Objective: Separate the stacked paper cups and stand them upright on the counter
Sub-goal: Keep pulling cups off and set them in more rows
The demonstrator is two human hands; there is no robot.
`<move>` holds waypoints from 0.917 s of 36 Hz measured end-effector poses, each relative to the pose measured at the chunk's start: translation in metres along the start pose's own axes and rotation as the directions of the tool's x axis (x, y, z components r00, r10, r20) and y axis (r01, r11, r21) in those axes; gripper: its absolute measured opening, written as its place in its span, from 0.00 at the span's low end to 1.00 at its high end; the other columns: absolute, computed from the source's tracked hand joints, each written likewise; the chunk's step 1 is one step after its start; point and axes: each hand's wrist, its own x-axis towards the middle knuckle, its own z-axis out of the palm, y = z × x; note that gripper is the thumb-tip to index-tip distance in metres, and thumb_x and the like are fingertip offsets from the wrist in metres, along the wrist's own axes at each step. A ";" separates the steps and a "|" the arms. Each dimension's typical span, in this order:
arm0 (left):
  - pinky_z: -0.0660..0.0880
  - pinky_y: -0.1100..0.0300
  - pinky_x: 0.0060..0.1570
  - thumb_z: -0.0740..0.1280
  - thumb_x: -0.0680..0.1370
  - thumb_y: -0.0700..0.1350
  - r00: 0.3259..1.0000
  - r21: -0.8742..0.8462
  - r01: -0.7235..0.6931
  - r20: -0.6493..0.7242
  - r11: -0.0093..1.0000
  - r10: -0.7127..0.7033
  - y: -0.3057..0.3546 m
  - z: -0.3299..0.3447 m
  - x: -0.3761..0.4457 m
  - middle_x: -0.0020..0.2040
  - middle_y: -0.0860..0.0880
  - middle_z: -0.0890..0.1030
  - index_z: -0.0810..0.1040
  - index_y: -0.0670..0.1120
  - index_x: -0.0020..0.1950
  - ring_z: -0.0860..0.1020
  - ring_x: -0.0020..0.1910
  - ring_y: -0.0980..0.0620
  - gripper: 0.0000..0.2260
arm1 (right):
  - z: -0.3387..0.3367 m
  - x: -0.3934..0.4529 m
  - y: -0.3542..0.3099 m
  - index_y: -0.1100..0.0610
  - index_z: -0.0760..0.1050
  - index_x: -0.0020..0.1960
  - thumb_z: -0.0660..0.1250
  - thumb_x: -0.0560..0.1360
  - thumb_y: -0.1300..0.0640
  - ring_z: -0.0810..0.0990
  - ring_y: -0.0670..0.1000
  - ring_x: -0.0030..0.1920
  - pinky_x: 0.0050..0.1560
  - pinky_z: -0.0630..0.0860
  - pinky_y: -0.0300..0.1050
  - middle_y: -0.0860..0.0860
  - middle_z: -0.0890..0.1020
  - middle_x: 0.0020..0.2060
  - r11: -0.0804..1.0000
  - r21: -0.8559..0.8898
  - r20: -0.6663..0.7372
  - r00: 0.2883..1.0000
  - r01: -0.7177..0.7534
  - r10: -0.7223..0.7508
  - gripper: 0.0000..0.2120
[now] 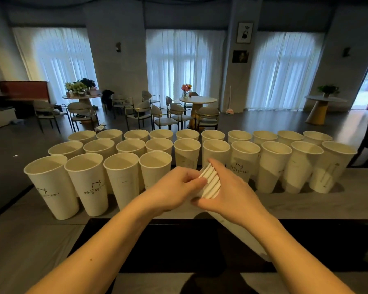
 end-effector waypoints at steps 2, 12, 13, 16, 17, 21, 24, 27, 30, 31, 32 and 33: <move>0.73 0.56 0.48 0.66 0.80 0.46 0.997 -0.010 -0.019 -0.081 1.000 0.018 0.004 0.005 0.002 0.45 0.45 0.85 0.84 0.47 0.51 0.79 0.42 0.54 0.07 | -0.003 -0.001 0.006 0.39 0.56 0.77 0.74 0.61 0.31 0.74 0.46 0.64 0.58 0.78 0.51 0.40 0.73 0.66 0.999 -0.035 -0.013 1.000 0.021 -0.022 0.51; 0.76 0.60 0.42 0.68 0.78 0.46 0.824 0.383 -0.058 -0.503 0.922 0.261 0.025 -0.005 0.021 0.47 0.53 0.80 0.78 0.47 0.57 0.78 0.46 0.59 0.09 | -0.032 -0.008 0.068 0.46 0.54 0.78 0.75 0.63 0.30 0.72 0.52 0.67 0.61 0.76 0.53 0.48 0.71 0.70 0.964 -0.237 0.025 0.991 -0.120 0.129 0.53; 0.78 0.56 0.46 0.68 0.78 0.46 0.841 0.482 -0.021 -0.464 0.876 0.276 0.025 -0.001 0.026 0.48 0.51 0.81 0.77 0.47 0.57 0.79 0.47 0.55 0.09 | -0.035 -0.008 0.073 0.47 0.54 0.79 0.75 0.63 0.30 0.71 0.53 0.68 0.62 0.75 0.52 0.48 0.70 0.71 0.964 -0.231 0.025 0.990 -0.133 0.142 0.53; 0.76 0.52 0.54 0.68 0.78 0.46 0.937 0.723 0.088 -0.294 0.685 0.190 0.014 0.012 0.044 0.55 0.48 0.80 0.77 0.49 0.60 0.78 0.55 0.49 0.11 | -0.039 -0.008 0.078 0.47 0.53 0.79 0.75 0.64 0.30 0.71 0.53 0.69 0.63 0.75 0.52 0.49 0.70 0.71 0.969 -0.214 0.041 0.990 -0.126 0.138 0.53; 0.76 0.52 0.54 0.68 0.78 0.47 0.952 0.783 0.103 -0.256 0.614 0.166 0.009 0.016 0.050 0.56 0.48 0.80 0.76 0.49 0.61 0.78 0.56 0.48 0.12 | -0.039 -0.007 0.079 0.47 0.53 0.79 0.75 0.64 0.30 0.71 0.52 0.69 0.63 0.74 0.51 0.48 0.70 0.72 0.973 -0.202 0.051 0.991 -0.113 0.126 0.53; 0.76 0.50 0.58 0.68 0.78 0.48 0.962 0.870 0.154 -0.240 0.469 0.129 -0.005 0.020 0.064 0.63 0.46 0.79 0.72 0.51 0.67 0.77 0.62 0.46 0.18 | -0.043 -0.005 0.082 0.45 0.52 0.80 0.74 0.65 0.30 0.69 0.52 0.71 0.64 0.71 0.50 0.47 0.67 0.74 0.989 -0.123 0.091 0.992 -0.078 0.090 0.53; 0.74 0.53 0.56 0.68 0.78 0.47 0.961 0.879 0.173 -0.249 0.445 0.118 -0.004 0.019 0.068 0.63 0.46 0.78 0.72 0.50 0.67 0.77 0.62 0.47 0.18 | -0.045 -0.004 0.086 0.43 0.52 0.80 0.75 0.64 0.29 0.69 0.51 0.71 0.64 0.71 0.49 0.45 0.66 0.75 0.997 -0.029 0.114 0.991 -0.072 0.075 0.53; 0.74 0.54 0.55 0.67 0.79 0.47 0.965 0.891 0.191 -0.248 0.413 0.088 -0.003 0.017 0.072 0.62 0.45 0.79 0.71 0.49 0.67 0.77 0.61 0.47 0.17 | -0.047 -0.003 0.091 0.43 0.52 0.80 0.75 0.63 0.29 0.68 0.50 0.72 0.66 0.70 0.50 0.45 0.65 0.75 0.996 0.040 0.133 0.988 -0.080 0.075 0.54; 0.75 0.54 0.56 0.69 0.77 0.49 0.961 0.871 0.228 -0.274 0.435 0.045 -0.001 0.014 0.073 0.62 0.46 0.79 0.72 0.49 0.66 0.77 0.60 0.48 0.18 | -0.049 -0.003 0.096 0.43 0.49 0.81 0.74 0.63 0.27 0.68 0.49 0.72 0.69 0.69 0.51 0.44 0.65 0.76 0.994 0.068 0.144 0.987 -0.089 0.079 0.56; 0.75 0.54 0.56 0.70 0.76 0.51 0.953 0.847 0.243 -0.300 0.472 0.048 0.002 0.013 0.072 0.62 0.47 0.79 0.72 0.49 0.66 0.77 0.60 0.48 0.20 | -0.050 -0.003 0.098 0.43 0.49 0.81 0.74 0.62 0.26 0.68 0.48 0.71 0.69 0.70 0.51 0.44 0.65 0.76 0.992 0.081 0.145 0.986 -0.094 0.082 0.57; 0.74 0.55 0.58 0.71 0.75 0.52 0.939 0.824 0.244 -0.332 0.512 0.087 0.004 0.012 0.071 0.63 0.48 0.78 0.71 0.50 0.67 0.76 0.61 0.49 0.22 | -0.050 -0.003 0.100 0.43 0.48 0.81 0.74 0.61 0.26 0.69 0.48 0.71 0.68 0.71 0.51 0.44 0.65 0.75 0.991 0.095 0.146 0.986 -0.097 0.082 0.58; 0.74 0.55 0.59 0.71 0.75 0.52 0.920 0.809 0.221 -0.359 0.545 0.159 0.010 0.016 0.071 0.63 0.49 0.78 0.71 0.50 0.68 0.75 0.62 0.50 0.23 | -0.052 -0.004 0.102 0.43 0.48 0.80 0.74 0.61 0.25 0.69 0.48 0.70 0.68 0.72 0.51 0.44 0.66 0.75 0.989 0.112 0.146 0.986 -0.098 0.081 0.58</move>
